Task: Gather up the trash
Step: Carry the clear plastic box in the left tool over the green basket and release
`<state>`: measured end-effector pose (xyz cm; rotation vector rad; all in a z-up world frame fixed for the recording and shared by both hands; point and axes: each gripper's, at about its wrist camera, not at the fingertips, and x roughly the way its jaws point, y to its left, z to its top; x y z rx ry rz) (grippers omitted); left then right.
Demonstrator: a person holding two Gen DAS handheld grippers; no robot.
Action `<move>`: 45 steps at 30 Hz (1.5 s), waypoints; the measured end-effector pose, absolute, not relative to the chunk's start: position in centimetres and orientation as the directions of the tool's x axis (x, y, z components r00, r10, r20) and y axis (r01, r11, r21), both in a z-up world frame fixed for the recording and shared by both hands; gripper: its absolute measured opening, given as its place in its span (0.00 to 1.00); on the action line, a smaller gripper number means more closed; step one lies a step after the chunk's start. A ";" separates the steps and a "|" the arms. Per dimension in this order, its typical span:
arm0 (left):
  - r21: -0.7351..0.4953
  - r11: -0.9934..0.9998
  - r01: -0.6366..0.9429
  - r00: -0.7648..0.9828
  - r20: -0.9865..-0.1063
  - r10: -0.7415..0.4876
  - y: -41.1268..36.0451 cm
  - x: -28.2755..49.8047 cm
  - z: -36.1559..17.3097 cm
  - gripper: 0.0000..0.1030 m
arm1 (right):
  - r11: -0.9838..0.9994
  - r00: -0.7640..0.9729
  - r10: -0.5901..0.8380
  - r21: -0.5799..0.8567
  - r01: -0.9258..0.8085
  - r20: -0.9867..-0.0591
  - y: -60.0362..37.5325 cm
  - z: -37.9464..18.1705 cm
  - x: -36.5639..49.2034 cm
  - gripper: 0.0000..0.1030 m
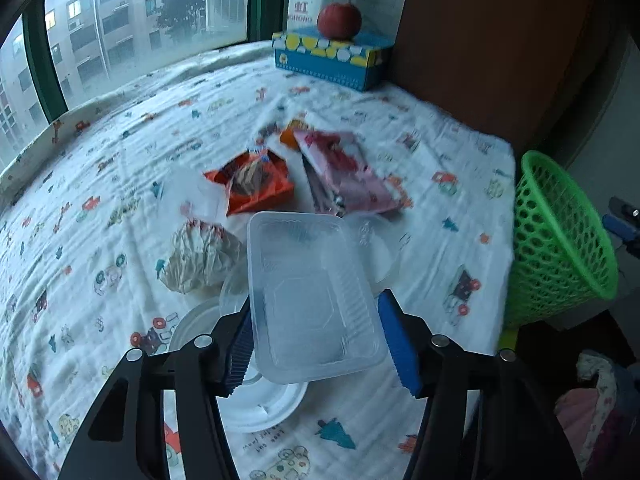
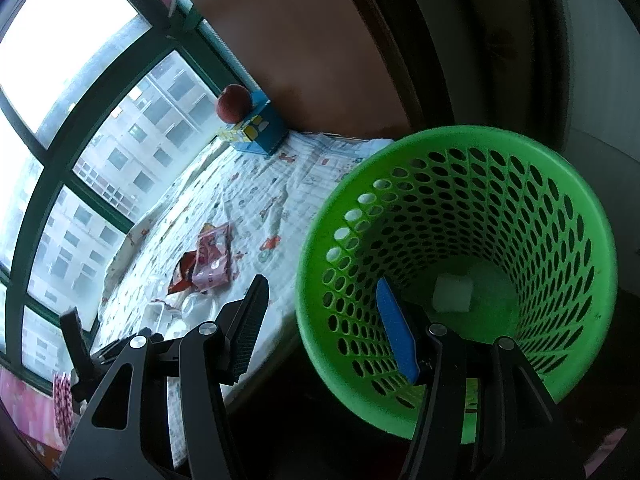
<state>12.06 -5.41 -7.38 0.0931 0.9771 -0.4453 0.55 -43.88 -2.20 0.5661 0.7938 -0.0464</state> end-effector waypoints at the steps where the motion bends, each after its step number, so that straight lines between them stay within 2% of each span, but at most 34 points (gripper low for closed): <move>1: -0.132 0.903 0.408 0.480 -0.810 -0.336 -5.4 11.9 -6.9 0.55 | 0.854 0.708 0.167 0.460 0.244 -0.686 -43.8 -2.1 0.6 0.55; 14: -0.205 0.819 0.536 0.456 -0.746 -0.485 -11.6 10.8 -2.6 0.54 | 0.921 0.700 0.064 0.312 0.233 -0.712 -42.4 -1.2 -0.4 0.56; 21: -0.225 0.769 0.598 0.407 -0.741 -0.534 -17.4 11.1 -1.7 0.54 | 0.929 0.700 0.013 0.267 0.255 -0.714 -43.5 -0.9 -2.2 0.62; 24: -0.222 0.739 0.636 0.382 -0.742 -0.551 -20.6 10.7 -1.4 0.54 | 0.935 0.703 -0.023 0.233 0.266 -0.711 -44.0 -0.7 -3.4 0.71; 33: -0.233 0.660 0.714 0.292 -0.759 -0.582 -29.2 9.5 -1.9 0.54 | 0.927 0.714 -0.071 0.217 0.305 -0.697 -46.1 -0.9 -6.9 0.80; 38: -0.233 0.632 0.739 0.254 -0.773 -0.582 -32.4 8.7 -2.4 0.54 | 0.917 0.716 -0.068 0.239 0.320 -0.695 -47.1 -1.4 -8.4 0.81; 40: -0.242 0.617 0.749 0.235 -0.774 -0.588 -33.6 8.4 -2.7 0.58 | 0.913 0.716 -0.068 0.246 0.326 -0.695 -47.3 -1.6 -8.9 0.81; 43: -0.252 0.607 0.754 0.225 -0.769 -0.599 -34.4 8.2 -2.9 0.74 | 0.908 0.716 -0.065 0.256 0.332 -0.695 -47.6 -1.9 -9.0 0.81; 45: -0.259 0.601 0.756 0.224 -0.761 -0.609 -34.5 8.1 -2.9 0.75 | 0.906 0.715 -0.066 0.259 0.336 -0.696 -47.7 -2.0 -9.2 0.81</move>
